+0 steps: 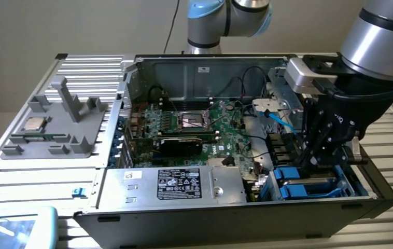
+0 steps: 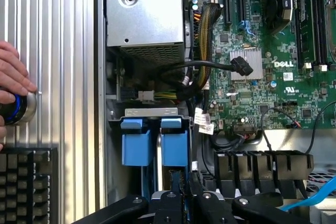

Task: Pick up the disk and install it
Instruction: 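Insert the second disk wire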

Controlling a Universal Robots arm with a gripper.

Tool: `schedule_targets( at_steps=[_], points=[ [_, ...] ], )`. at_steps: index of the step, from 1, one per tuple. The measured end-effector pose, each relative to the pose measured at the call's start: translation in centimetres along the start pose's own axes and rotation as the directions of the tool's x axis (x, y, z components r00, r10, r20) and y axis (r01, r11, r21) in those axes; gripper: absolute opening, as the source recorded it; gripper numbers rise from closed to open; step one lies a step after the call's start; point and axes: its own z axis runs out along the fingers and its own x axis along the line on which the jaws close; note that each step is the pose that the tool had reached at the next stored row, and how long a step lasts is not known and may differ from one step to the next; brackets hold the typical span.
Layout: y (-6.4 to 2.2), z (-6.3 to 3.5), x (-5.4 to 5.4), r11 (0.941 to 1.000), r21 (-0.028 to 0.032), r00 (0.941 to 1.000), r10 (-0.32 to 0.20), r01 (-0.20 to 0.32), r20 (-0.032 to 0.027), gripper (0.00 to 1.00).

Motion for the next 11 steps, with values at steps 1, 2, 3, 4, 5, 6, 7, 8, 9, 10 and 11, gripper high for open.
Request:
schedule_targets(
  at_steps=[1, 2, 3, 4, 5, 6, 7, 8, 9, 10, 11],
  points=[
    [-0.01, 0.00, 0.04, 1.0000, 0.0000, 1.0000, 0.000, 0.000, 0.0003, 0.16],
    [-0.02, 0.00, 0.06, 1.0000, -0.0001, 1.0000, 0.000, 0.000, 0.0004, 0.16],
    [-0.02, 0.00, 0.08, 1.0000, -0.0001, 1.0000, 0.000, 0.000, 0.0006, 0.16],
    [-0.02, 0.00, 0.09, 1.0000, -0.0001, 1.0000, 0.000, 0.000, 0.0009, 0.16],
    [-0.02, 0.01, 0.09, 1.0000, -0.0001, 1.0000, 0.000, 0.000, 0.0012, 0.16],
    [-0.02, 0.02, 0.10, 1.0000, -0.0001, 1.0000, 0.000, 0.000, 0.0016, 0.16],
    [-0.03, 0.03, 0.13, 1.0000, -0.0002, 1.0000, 0.000, 0.000, 0.0021, 0.16],
    [-0.03, 0.05, 0.16, 1.0000, -0.0002, 1.0000, 0.000, 0.000, 0.0028, 0.16],
    [-0.03, 0.07, 0.17, 1.0000, -0.0002, 1.0000, 0.000, 0.000, 0.0036, 0.16],
    [-0.03, 0.08, 0.19, 1.0000, -0.0003, 1.0000, 0.000, 0.000, 0.0042, 0.16],
    [-0.03, 0.09, 0.21, 1.0000, -0.0003, 1.0000, 0.000, 0.000, 0.0050, 0.16]
  ],
)
